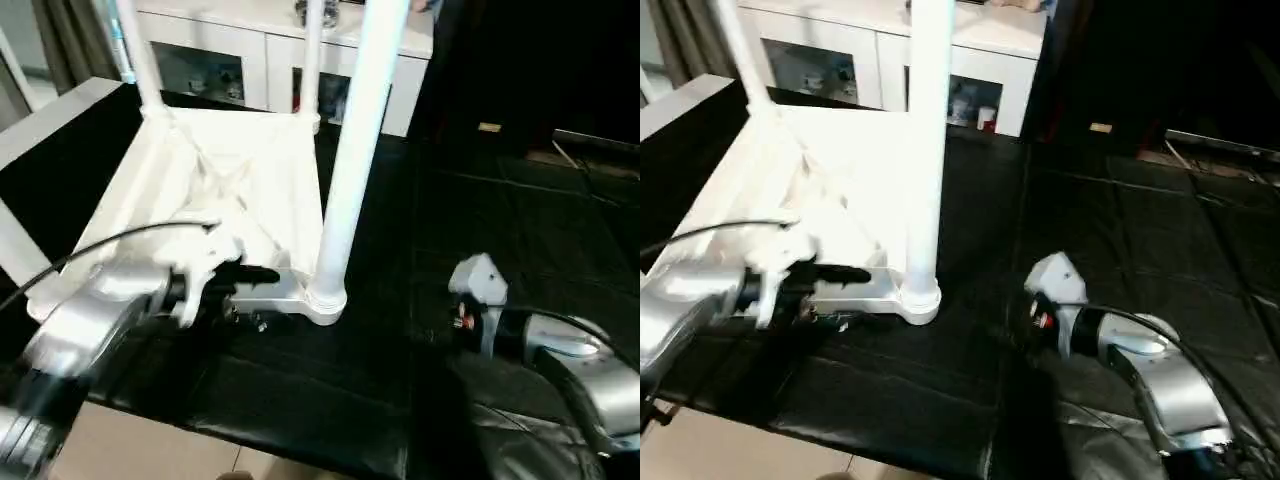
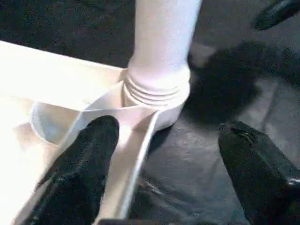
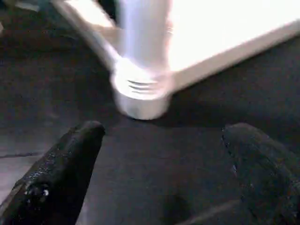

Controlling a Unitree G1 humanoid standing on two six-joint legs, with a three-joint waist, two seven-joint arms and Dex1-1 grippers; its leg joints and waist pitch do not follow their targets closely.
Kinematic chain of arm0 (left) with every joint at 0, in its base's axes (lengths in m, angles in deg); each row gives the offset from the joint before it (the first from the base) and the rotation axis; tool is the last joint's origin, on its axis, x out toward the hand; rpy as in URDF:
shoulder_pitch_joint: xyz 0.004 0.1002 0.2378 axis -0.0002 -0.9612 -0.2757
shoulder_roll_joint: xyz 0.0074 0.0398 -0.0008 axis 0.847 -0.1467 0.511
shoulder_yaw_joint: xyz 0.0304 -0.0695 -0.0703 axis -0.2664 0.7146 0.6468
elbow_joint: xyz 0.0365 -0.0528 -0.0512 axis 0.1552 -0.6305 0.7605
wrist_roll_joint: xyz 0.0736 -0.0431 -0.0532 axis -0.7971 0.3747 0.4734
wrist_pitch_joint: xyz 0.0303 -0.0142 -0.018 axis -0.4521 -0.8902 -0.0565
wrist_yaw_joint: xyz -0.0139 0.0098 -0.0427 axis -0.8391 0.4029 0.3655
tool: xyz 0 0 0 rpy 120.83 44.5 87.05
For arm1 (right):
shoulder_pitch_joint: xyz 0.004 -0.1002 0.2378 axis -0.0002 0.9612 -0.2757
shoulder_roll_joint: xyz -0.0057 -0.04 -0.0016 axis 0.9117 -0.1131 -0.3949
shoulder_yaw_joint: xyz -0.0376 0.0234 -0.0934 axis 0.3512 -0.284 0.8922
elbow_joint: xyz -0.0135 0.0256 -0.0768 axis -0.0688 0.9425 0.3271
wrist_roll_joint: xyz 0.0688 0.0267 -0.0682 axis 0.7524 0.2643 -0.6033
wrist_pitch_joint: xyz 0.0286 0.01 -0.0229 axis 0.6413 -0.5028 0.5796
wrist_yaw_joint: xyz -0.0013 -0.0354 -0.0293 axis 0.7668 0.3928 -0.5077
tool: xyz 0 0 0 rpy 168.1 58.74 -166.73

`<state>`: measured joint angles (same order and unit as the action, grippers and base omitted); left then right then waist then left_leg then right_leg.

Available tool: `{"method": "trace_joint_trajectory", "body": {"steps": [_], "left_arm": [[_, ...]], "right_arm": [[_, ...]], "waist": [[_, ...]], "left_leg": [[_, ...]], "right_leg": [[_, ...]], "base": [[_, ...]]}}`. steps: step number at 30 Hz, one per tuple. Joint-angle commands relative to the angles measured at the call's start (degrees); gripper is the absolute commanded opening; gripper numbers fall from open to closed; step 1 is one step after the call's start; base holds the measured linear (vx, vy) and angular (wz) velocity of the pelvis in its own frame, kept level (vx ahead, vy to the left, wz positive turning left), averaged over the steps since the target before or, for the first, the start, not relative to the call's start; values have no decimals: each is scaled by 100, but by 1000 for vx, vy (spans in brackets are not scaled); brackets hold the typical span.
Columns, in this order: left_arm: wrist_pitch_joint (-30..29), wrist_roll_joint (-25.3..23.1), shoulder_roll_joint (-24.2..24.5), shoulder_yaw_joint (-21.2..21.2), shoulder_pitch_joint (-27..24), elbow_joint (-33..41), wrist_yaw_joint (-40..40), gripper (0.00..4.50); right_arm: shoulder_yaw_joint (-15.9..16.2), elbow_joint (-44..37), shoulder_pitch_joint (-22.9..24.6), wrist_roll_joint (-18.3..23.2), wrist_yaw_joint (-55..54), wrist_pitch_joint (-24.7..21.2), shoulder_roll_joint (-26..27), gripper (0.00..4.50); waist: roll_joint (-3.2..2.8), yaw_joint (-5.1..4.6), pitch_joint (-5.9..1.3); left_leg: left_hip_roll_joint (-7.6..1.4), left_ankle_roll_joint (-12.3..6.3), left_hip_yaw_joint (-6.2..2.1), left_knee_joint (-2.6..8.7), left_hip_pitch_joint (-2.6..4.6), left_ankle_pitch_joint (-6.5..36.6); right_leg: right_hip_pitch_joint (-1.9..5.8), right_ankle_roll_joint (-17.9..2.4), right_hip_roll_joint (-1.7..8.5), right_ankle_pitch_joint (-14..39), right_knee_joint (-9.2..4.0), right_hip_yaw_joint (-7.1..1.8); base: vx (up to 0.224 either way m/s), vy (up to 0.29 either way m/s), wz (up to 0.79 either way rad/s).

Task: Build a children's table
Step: Rotate table base

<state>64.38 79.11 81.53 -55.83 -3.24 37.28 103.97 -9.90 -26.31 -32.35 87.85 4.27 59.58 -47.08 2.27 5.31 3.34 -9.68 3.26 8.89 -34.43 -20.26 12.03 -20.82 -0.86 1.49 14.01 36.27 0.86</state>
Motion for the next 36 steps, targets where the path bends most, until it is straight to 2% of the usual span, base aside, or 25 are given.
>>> {"method": "trace_joint_trajectory", "body": {"steps": [1, 2, 3, 5, 9, 12, 14, 16, 21, 22, 30, 33, 34, 36], "left_arm": [[270, -276, -116, -193, 226, -416, 203, 358], [400, -409, -243, -268, 433, -782, 255, 345], [401, -409, -244, -268, 434, -784, 255, 324], [504, -538, -377, -337, 623, -1147, 221, 319], [770, -806, -458, -513, 831, -1603, 252, 284], [879, -892, -519, -512, 916, -1851, 336, 271], [975, -972, -561, -514, 968, -2029, 342, 242], [1076, -1048, -613, -485, 1028, -2254, 319, 230], [1239, -1179, -699, -402, 1167, -2592, 164, 184], [1256, -1185, -723, -379, 1196, -2636, 152, 179], [1396, -1256, -832, -327, 1312, -2851, 160, 116], [1451, -1279, -871, -305, 1355, -2956, 171, 94], [1492, -1292, -892, -291, 1378, -3013, 186, 74], [1547, -1278, -924, -266, 1399, -3059, 241, 67]], "right_arm": [[37, -193, 41, 127, 205, -179, -152, 450], [46, -293, 70, 155, 318, -243, -234, 450], [46, -294, 70, 156, 318, -244, -234, 450], [12, -385, 107, 178, 362, -310, -272, 450], [4, -515, 165, 248, 369, -401, -365, 450], [-2, -604, 208, 290, 345, -484, -397, 450], [-2, -625, 222, 277, 314, -519, -379, 450], [12, -649, 221, 267, 280, -560, -339, 450], [58, -643, 181, 290, 262, -609, -329, 450], [69, -621, 169, 280, 254, -601, -327, 450], [105, -551, 125, 245, 234, -596, -304, 450], [97, -560, 127, 254, 229, -616, -294, 450], [92, -566, 134, 261, 224, -621, -298, 450], [88, -577, 153, 272, 215, -626, -305, 450]], "waist": [[-93, 22, -345], [-111, 7, -352], [-111, 7, -352], [-85, 16, -370], [-135, 3, -372], [-125, 3, -374], [-131, 5, -373], [-135, 13, -376], [-102, 30, -379], [-87, 35, -373], [-101, 56, -354], [-111, 76, -340], [-113, 79, -338], [-102, 85, -334]], "left_leg": [[-338, -115, -92, 399, 55, 349], [-328, -107, -81, 388, 59, 338], [-328, -107, -81, 388, 59, 338], [-335, -105, -92, 376, 42, 279], [-331, -120, -91, 366, 50, 307], [-350, -120, -97, 370, 53, 318], [-361, -119, -99, 372, 51, 341], [-361, -102, -101, 373, 55, 340], [-362, -130, -99, 366, 44, 284], [-354, -146, -93, 365, 45, 279], [-373, -79, -98, 380, 53, 453], [-366, -16, -93, 386, 63, 616], [-368, -3, -95, 390, 64, 644], [-368, 16, -94, 393, 66, 677]], "right_leg": [[250, -1225, 620, -534, -350, -271], [249, -1260, 602, -603, -351, -270], [249, -1260, 602, -603, -351, -270], [278, -1336, 623, -813, -321, -265], [272, -1418, 613, -883, -333, -264], [281, -1446, 622, -892, -324, -263], [280, -1487, 639, -869, -325, -264], [277, -1504, 638, -849, -324, -261], [291, -1535, 651, -955, -315, -266], [288, -1524, 654, -927, -322, -267], [271, -1485, 666, -572, -347, -273], [258, -1443, 669, -278, -378, -285], [256, -1427, 668, -209, -384, -285], [254, -1400, 669, -115, -392, -289]], "base": [[0, 0, 0], [0, 0, 0], [0, 0, 0], [0, 0, 0], [0, 0, 0], [0, 0, 0], [0, 0, 0], [0, 0, 0], [0, 0, 0], [0, 0, 0], [0, 0, 0], [0, 0, 0], [0, 0, 0], [0, 0, 0]]}}
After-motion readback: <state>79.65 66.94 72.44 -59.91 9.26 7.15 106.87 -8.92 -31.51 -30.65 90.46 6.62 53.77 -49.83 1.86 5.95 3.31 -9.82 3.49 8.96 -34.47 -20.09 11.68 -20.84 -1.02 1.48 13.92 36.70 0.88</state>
